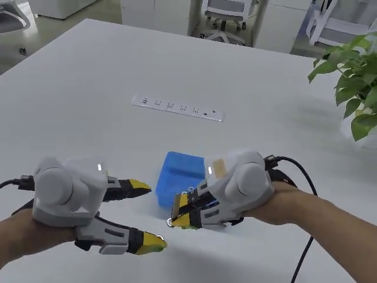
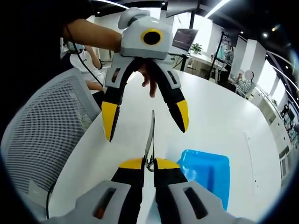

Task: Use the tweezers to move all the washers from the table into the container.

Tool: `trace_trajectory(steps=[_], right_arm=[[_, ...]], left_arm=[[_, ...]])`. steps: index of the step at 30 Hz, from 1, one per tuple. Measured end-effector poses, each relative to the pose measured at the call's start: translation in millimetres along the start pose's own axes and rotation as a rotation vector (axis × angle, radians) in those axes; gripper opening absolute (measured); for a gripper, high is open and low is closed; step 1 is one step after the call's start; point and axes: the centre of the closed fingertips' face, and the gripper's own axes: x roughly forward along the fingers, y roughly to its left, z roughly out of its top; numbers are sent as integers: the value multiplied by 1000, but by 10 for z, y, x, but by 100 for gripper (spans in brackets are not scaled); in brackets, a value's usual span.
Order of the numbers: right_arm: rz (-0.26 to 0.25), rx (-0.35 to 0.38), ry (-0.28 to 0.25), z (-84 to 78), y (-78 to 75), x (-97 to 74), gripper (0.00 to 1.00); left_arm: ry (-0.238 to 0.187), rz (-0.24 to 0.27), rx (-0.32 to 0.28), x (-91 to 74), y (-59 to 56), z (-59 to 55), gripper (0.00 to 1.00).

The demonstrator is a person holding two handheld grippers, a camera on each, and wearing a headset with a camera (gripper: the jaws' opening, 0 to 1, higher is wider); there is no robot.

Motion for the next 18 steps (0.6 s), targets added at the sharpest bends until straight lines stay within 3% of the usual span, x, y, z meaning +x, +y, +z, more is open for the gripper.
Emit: trace_trajectory(steps=[10, 18], right_arm=[[-11, 31, -28, 128, -66, -244, 8], [-39, 28, -30, 139, -178, -396, 8]], left_arm=[[4, 6, -15, -28, 37, -92, 81], [0, 29, -43, -53, 86, -104, 89]])
